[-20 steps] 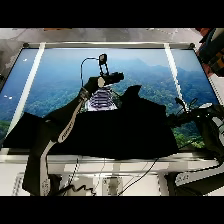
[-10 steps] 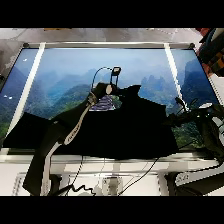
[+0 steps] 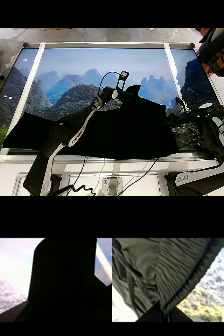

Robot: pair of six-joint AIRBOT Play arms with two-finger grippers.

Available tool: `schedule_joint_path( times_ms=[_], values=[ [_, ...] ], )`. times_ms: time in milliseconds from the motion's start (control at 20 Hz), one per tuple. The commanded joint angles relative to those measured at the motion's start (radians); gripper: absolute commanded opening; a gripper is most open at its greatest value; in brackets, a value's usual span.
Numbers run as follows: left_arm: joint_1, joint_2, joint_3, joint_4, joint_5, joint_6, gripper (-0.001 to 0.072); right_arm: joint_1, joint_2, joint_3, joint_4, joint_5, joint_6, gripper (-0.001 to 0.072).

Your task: Fold the clothes and pants, and hang the long-sleeved shirts on hangers.

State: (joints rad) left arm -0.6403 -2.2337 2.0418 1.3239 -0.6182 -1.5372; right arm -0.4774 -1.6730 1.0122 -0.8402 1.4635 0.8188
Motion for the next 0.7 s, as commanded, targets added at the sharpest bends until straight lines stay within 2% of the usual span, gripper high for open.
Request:
schedule_joint_path(
  times_ms=[0, 100, 150, 300, 350, 400, 450, 500, 650],
  values=[
    [-0.013, -0.001, 0.002, 0.000, 0.034, 0.009, 0.0583, 0.000, 0.000, 0.001, 0.001, 0.042, 0.025, 0.0024],
    [-0.018, -0.001, 0.004, 0.001, 0.035, 0.009, 0.0488, 0.000, 0.000, 0.001, 0.001, 0.067, 0.025, 0.0024],
    [-0.018, -0.001, 0.004, 0.004, 0.035, 0.009, 0.0484, 0.000, 0.000, 0.001, 0.001, 0.073, 0.025, 0.0023],
    [-0.019, -0.001, 0.004, 0.005, 0.035, 0.009, 0.0394, 0.001, 0.000, 0.000, 0.001, 0.110, 0.025, 0.0023],
    [-0.019, -0.001, 0.004, 0.005, 0.035, 0.009, 0.0296, 0.005, 0.000, 0.000, -0.002, 0.112, 0.025, 0.0022],
    [-0.019, -0.001, 0.004, 0.005, 0.035, 0.009, 0.0159, 0.011, 0.000, 0.001, -0.004, 0.109, 0.025, 0.0022],
    [-0.019, -0.001, 0.004, 0.005, 0.035, 0.009, 0.0052, 0.015, 0.000, 0.000, -0.004, 0.104, 0.025, 0.0023],
    [-0.019, -0.001, 0.004, 0.005, 0.035, 0.009, 0.0008, 0.022, 0.000, 0.000, -0.004, 0.097, 0.025, 0.0023],
    [-0.018, 0.000, 0.004, 0.015, 0.035, 0.009, 0.0009, 0.044, 0.000, 0.001, -0.003, 0.089, 0.025, 0.0023]
  ],
)
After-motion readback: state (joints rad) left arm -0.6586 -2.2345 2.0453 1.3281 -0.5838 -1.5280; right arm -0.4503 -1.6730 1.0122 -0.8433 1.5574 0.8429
